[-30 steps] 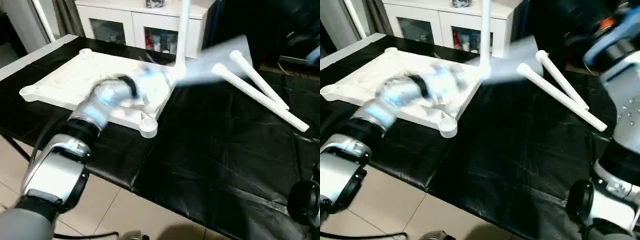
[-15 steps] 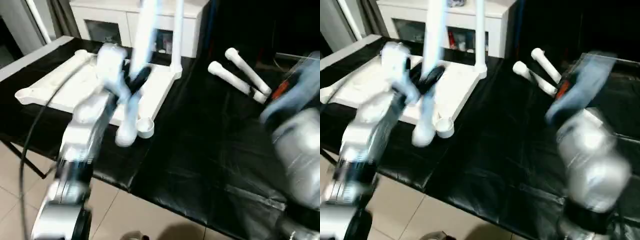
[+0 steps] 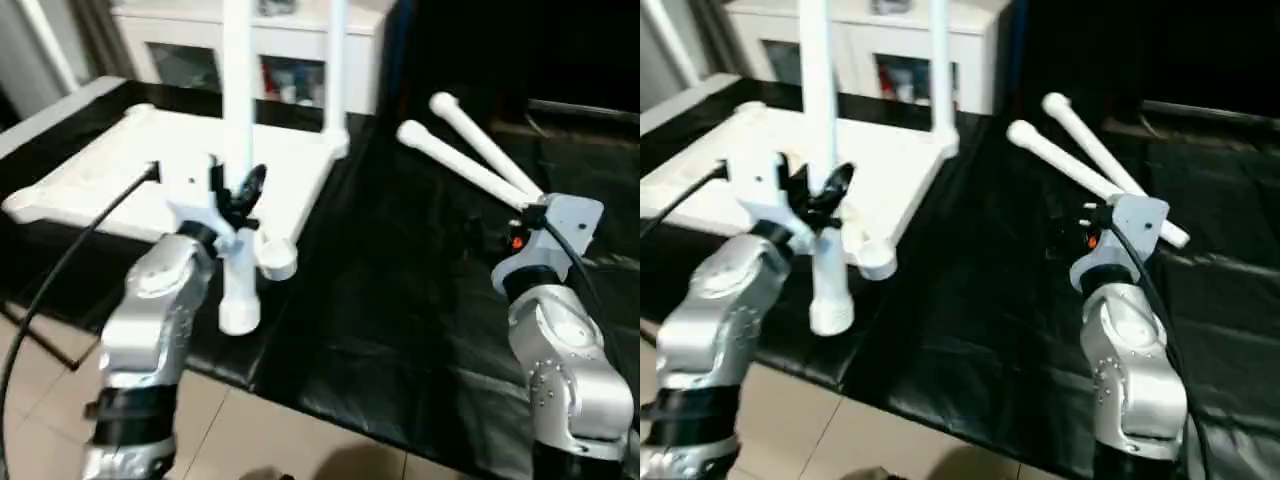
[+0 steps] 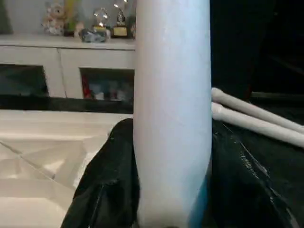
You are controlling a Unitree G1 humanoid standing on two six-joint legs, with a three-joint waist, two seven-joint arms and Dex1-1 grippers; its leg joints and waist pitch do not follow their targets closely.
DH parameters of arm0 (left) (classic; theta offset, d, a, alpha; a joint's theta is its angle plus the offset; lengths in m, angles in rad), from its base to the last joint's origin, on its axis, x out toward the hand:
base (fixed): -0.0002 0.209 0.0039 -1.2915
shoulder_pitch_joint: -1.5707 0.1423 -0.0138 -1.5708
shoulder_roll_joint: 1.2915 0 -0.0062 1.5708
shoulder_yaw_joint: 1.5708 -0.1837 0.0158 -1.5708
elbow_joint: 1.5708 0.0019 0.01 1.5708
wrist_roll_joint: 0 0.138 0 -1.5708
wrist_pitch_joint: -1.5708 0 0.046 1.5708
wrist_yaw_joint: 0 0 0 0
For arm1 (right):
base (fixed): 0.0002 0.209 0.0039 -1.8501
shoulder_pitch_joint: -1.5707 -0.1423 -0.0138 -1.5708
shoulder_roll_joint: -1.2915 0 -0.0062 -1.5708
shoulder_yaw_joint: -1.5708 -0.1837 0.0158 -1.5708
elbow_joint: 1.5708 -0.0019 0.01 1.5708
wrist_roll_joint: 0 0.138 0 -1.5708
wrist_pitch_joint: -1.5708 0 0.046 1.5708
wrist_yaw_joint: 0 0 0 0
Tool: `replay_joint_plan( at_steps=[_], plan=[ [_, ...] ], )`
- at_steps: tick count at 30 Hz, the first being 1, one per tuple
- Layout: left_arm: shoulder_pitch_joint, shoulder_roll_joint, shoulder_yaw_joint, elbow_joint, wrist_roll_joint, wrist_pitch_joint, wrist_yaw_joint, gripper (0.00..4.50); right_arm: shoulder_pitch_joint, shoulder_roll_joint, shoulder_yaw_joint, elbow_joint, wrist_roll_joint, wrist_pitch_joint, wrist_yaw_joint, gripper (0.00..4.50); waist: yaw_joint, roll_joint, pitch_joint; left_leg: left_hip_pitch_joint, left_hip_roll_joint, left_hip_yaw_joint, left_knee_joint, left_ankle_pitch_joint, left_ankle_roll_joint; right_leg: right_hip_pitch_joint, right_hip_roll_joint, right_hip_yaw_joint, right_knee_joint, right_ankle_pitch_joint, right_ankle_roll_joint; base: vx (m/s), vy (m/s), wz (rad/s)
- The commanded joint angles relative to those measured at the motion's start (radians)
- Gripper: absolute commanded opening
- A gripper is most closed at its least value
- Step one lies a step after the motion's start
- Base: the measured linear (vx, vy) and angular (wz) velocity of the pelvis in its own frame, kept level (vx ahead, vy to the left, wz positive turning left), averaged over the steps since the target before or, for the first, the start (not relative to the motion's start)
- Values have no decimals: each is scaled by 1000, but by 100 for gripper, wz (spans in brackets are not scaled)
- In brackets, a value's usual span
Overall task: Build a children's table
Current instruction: Move to table
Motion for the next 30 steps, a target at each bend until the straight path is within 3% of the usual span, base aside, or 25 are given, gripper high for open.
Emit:
replay_joint_plan(
  at_steps=[1, 3, 4, 5, 7, 8, 9, 11, 13, 15, 16, 17, 18, 19, 20, 21, 22, 23, 24, 25, 26, 27, 28, 29, 30],
  plan=[
    [-51, 23, 16, -28, -46, -2, -27, 175, -10, 12, 9, -25, 34, -2, 11, 450, -11, -7, -60, 90, 73, -41, -43, -217, -83, -48, -49, 64, -128, -417, 250, -22, 40, -40],
    [-77, 28, 24, -25, -54, -2, -25, 175, -16, 12, 11, -27, 41, 4, 18, 450, -11, -8, -65, 87, 75, -38, -41, -203, -71, -51, -47, 65, -122, -385, 259, -5, 48, -42],
    [-102, 35, 28, -24, -54, -3, -23, 175, -22, 10, 15, -25, 44, 6, 25, 450, -2, -20, -73, 41, 57, -44, -48, -136, -42, -7, -77, 78, -98, -273, 223, 34, 51, -36],
    [-115, 39, 30, -28, -52, 5, -23, 175, -27, 10, 17, -22, 41, -4, 27, 450, 1, -21, -74, 42, 52, -34, -38, -123, -46, -18, -70, 93, -97, -232, 199, 41, 46, -20],
    [-126, 42, 33, -41, -47, 20, -21, 175, -38, 13, 20, -19, 45, -19, 27, 450, -3, -24, -73, 32, 46, -35, -37, -123, -55, -10, -66, 98, -93, -218, 175, 20, 23, -10],
    [-128, 41, 35, -45, -47, 24, -19, 175, -41, 15, 20, -20, 50, -20, 27, 450, -6, -34, -70, -8, 51, -63, -58, -69, -3, 27, -114, 85, -67, -134, 93, 0, 0, 0],
    [-128, 42, 35, -46, -47, 26, -18, 175, -43, 15, 20, -22, 52, -23, 29, 450, -7, -30, -74, 10, 54, -61, -49, -61, 26, 14, -122, 84, -73, -122, 59, 0, 0, 0],
    [-122, 51, 36, -48, -49, 32, -13, 175, -51, 12, 32, -31, 54, -38, 40, 450, -11, -26, -75, 5, 58, -66, -49, -22, 65, 21, -137, 81, -67, -89, -8, 0, 0, 0],
    [-108, 59, 36, -41, -52, 20, -15, 175, -48, 6, 53, -33, 49, -46, 59, 450, -6, -32, -74, -12, 57, -67, -32, -20, 131, 39, -197, 106, -68, -71, -106, 0, 0, 0],
    [-106, 63, 34, -38, -51, 21, -13, 175, -43, 8, 56, -26, 45, -32, 55, 450, 5, -40, -70, -23, 62, -83, 0, -36, 152, 53, -255, 141, -89, -98, -158, -13, 55, 6],
    [-104, 64, 35, -35, -51, 23, -15, 175, -38, 10, 55, -16, 34, -30, 42, 450, 25, -36, -66, -58, 72, -128, 56, -38, 130, 79, -329, 187, -114, -189, -218, -19, 80, 3],
    [-104, 64, 35, -35, -51, 23, -15, 175, -38, 10, 54, -15, 33, -30, 40, 450, 31, -28, -64, -67, 73, -143, 68, -37, 116, 79, -336, 193, -119, -218, -234, -31, 107, -1],
    [-99, 66, 33, -30, -44, 25, -13, 175, -34, 20, 46, -11, 41, -25, 27, 450, 32, -24, -62, -64, 65, -159, 54, -31, 101, 68, -300, 173, -114, -262, -245, -31, 107, -1],
    [-98, 66, 32, -29, -41, 26, -13, 175, -34, 22, 44, -9, 46, -23, 25, 450, 23, -18, -59, -43, 62, -152, 8, -27, 124, 48, -241, 132, -102, -284, -233, -45, 158, 4],
    [-95, 66, 31, -27, -38, 27, -12, 175, -35, 21, 43, -8, 50, -19, 23, 450, 16, -1, -62, 17, 75, -124, -5, -54, 91, 7, -186, 130, -98, -298, -200, -89, 206, -4],
    [-95, 65, 30, -26, -38, 27, -12, 175, -35, 21, 42, -8, 50, -17, 23, 450, -25, -3, -42, 92, 74, -66, -57, -242, -13, -67, -84, 69, -56, -339, -116, -89, 206, -4],
    [-93, 65, 28, -23, -35, 29, -10, 175, -35, 20, 42, -7, 49, -16, 22, 450, -35, -3, -36, 96, 91, -13, -115, -414, -80, -83, -63, -4, 15, -314, -65, -95, 230, -30],
    [-93, 65, 28, -23, -35, 29, -10, 175, -35, 20, 42, -7, 49, -16, 22, 450, -38, -11, -36, 92, 102, 13, -134, -475, -97, -80, -67, -32, 49, -282, -49, -69, 215, -36],
    [-91, 67, 26, -21, -34, 28, -8, 175, -35, 18, 43, -7, 48, -19, 22, 450, -30, -5, -34, 80, 112, 43, -156, -531, -123, -74, -75, -58, 78, -264, -41, -69, 215, -36],
    [-92, 68, 23, -18, -35, 27, -9, 175, -34, 16, 43, -5, 46, -22, 21, 450, -25, -21, -27, 64, 158, 94, -200, -627, -172, -32, -114, -101, 150, -234, -50, -68, 167, -39],
    [-93, 69, 22, -16, -34, 26, -9, 175, -34, 16, 42, -6, 45, -22, 20, 450, -27, -37, -30, 80, 155, 102, -193, -632, -194, -30, -127, -92, 134, -258, -58, -60, 115, -46],
    [-93, 69, 22, -16, -34, 26, -9, 175, -34, 16, 42, -6, 45, -22, 20, 450, -26, -53, -30, 92, 128, 111, -163, -632, -230, -45, -136, -69, 67, -360, -63, -60, 115, -46],
    [-94, 71, 20, -13, -33, 25, -11, 175, -34, 15, 41, -6, 44, -22, 18, 450, 18, -89, -42, 69, 46, -23, 141, -455, -95, -31, -369, 221, -159, -700, -67, 23, 116, -41],
    [-94, 74, 17, -8, -31, 24, -13, 175, -33, 15, 40, -7, 44, -23, 16, 450, 15, -79, -40, -14, 25, -85, 139, -355, -56, 64, -372, 247, -132, -683, -95, 87, 150, -80],
    [-94, 74, 16, -7, -30, 23, -14, 175, -33, 15, 39, -7, 44, -23, 15, 450, 21, -75, -56, -57, -10, -149, 128, -154, -57, 97, -306, 217, -102, -632, -113, 48, 222, -92]
  ],
)
